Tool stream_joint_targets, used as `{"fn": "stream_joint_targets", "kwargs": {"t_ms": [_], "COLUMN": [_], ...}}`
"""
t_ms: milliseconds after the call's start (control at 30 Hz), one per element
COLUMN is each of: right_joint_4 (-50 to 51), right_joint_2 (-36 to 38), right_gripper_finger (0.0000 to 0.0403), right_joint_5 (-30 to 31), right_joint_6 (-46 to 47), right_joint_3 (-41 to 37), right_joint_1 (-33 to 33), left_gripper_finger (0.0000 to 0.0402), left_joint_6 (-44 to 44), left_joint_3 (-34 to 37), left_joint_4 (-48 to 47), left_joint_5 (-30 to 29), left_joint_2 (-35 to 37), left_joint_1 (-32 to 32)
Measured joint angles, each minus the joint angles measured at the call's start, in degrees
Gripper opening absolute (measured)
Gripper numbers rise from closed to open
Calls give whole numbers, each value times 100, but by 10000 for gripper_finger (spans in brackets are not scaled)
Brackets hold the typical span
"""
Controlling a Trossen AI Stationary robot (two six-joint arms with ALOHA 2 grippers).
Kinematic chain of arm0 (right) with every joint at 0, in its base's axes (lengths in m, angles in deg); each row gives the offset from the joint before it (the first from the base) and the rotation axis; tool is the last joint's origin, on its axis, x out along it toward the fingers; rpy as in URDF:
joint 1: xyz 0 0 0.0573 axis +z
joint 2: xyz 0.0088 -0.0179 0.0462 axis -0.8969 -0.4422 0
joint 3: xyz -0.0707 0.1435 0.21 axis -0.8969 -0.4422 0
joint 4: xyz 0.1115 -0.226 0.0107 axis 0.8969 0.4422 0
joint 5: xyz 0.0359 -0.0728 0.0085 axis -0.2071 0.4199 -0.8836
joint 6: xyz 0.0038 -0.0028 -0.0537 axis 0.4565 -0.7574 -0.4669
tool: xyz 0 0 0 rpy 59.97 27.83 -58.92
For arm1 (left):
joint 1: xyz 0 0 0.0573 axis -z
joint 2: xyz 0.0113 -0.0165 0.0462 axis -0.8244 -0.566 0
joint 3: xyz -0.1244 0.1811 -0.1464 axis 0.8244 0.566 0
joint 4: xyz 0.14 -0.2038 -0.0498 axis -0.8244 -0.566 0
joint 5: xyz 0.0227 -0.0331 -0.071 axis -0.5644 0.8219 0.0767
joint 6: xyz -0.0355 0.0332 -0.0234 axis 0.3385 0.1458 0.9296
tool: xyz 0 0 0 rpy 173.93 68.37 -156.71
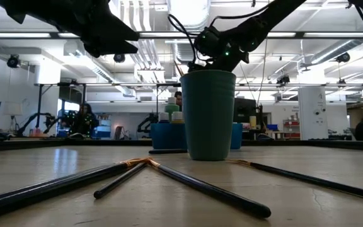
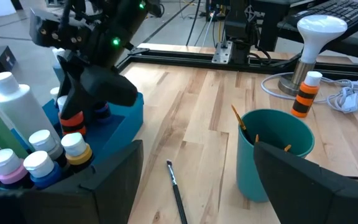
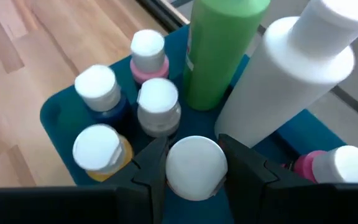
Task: Pick & Place Paint Supplies
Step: Put the orange paint bottle into the blue bin
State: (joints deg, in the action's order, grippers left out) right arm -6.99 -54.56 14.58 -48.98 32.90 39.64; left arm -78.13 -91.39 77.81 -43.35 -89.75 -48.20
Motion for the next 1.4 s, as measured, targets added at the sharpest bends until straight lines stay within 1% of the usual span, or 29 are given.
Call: {"fn": "stream_joint_targets", "kwargs": {"t_ms": [133, 333, 500, 800, 867, 967, 1067, 1400], "right_joint_4": [-33, 47, 187, 326, 328, 373, 387, 321], "right_joint_2": [-300, -762, -756, -743, -741, -747, -752, -689], "right_gripper_finger": [115, 115, 115, 116, 130, 168, 196, 237], "right_joint_5": [-23, 12, 12, -180, -175, -165, -150, -131], "right_joint_6": [-67, -65, -139, -93, -105, -126, -205, -315], "right_joint_3": [72, 486, 559, 601, 601, 583, 578, 579], "right_joint_1": [66, 45, 42, -7, -5, -5, -5, -3], "left_gripper_finger": [307, 307, 307, 307, 307, 307, 307, 307], "left_joint_6": [5, 60, 101, 151, 153, 157, 157, 157], "left_joint_3": [0, 0, 0, 0, 0, 0, 0, 2], "left_joint_4": [1, -22, -97, -96, -94, -94, -94, -90], "left_joint_5": [0, 28, 44, 44, 44, 44, 44, 46], "left_joint_2": [-1, -1, -4, -4, -4, -4, -4, -4], "left_joint_1": [-1, 3, 3, 3, 3, 5, 5, 5]}}
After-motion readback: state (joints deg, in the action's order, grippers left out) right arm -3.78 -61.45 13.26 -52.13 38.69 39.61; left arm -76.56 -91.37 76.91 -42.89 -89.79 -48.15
